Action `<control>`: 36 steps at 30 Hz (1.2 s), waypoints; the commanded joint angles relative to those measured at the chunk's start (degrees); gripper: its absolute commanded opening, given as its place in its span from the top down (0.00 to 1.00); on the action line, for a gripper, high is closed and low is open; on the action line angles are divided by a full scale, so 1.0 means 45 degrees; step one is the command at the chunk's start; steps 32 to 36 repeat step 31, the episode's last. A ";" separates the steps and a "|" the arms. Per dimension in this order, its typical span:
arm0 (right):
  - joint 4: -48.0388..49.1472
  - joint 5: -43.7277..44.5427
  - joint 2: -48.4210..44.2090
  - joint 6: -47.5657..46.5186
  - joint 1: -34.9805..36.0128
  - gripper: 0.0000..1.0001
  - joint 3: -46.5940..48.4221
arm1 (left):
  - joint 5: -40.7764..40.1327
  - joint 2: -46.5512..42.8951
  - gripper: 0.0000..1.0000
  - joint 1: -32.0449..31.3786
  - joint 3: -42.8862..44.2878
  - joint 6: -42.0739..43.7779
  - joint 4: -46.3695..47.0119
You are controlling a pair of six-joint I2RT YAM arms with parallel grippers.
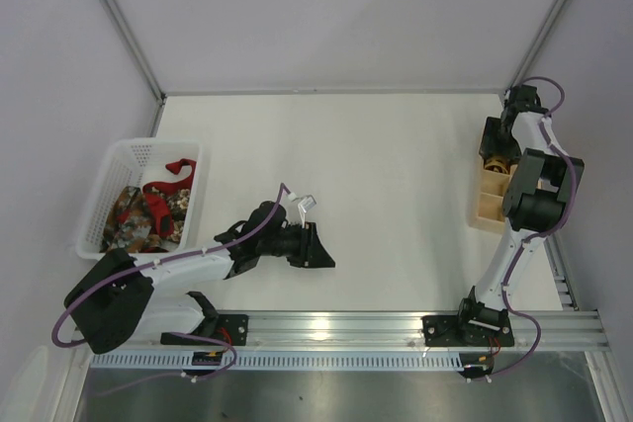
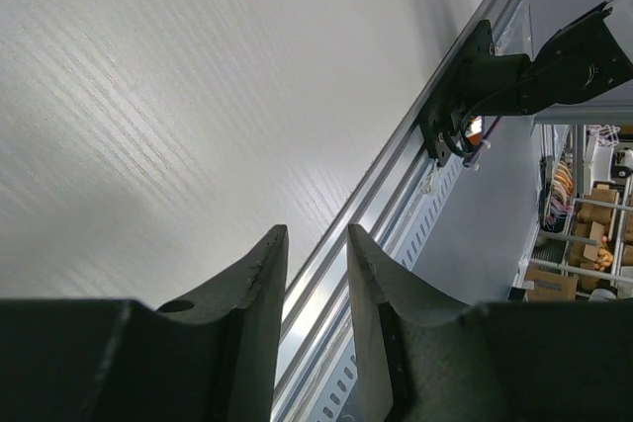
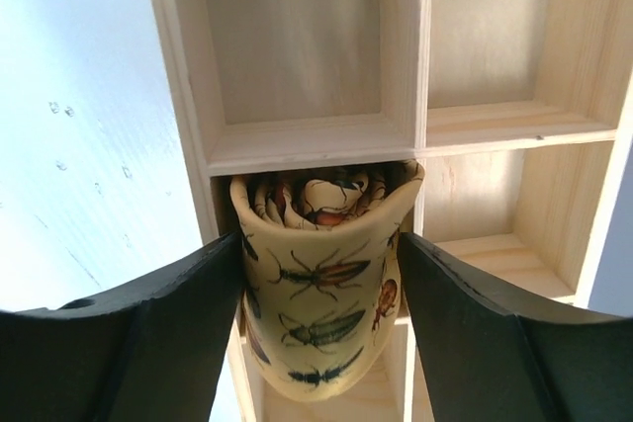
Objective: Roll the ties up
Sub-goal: Place the rolled tie into the container
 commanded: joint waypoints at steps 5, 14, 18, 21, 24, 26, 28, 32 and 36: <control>-0.1114 -0.0067 -0.0603 0.0311 -0.0109 0.21 0.1035 | 0.0398 0.0085 0.63 0.0106 0.0349 0.0108 0.0568; -0.0648 0.0323 -0.3545 0.2360 0.0047 0.21 -0.0681 | 0.0281 -0.0012 0.63 0.0106 0.0408 0.0166 0.0374; -0.0080 0.0130 -0.5484 0.3436 0.0067 0.23 -0.2439 | 0.0027 -0.0695 0.55 0.0106 0.0407 0.0361 -0.0114; 0.0057 0.0766 -0.7446 0.3942 0.0106 0.01 -0.4132 | -0.0168 -0.2094 0.37 0.0106 0.0312 0.0519 -0.0624; 0.0057 0.1160 -0.8003 0.4216 0.0164 0.01 -0.4745 | -0.0305 -0.2609 0.34 0.0106 0.0271 0.0323 -0.0740; -0.0176 0.1105 -0.8279 0.4257 0.0184 0.00 -0.4922 | -0.0460 -0.3018 0.29 0.0106 0.0465 0.0303 -0.1226; 0.0405 -0.0428 -0.9116 0.3772 0.0262 0.00 -0.6279 | -0.0929 -0.3486 0.25 0.0106 0.0603 0.0362 -0.1795; 0.1286 -0.0731 -1.0695 0.4528 0.0418 0.00 -0.7147 | -0.1242 -0.3899 0.23 0.0106 0.0719 0.0361 -0.2280; 0.1286 -0.0731 -1.0695 0.4528 0.0418 0.00 -0.7147 | -0.1242 -0.3899 0.23 0.0106 0.0719 0.0361 -0.2280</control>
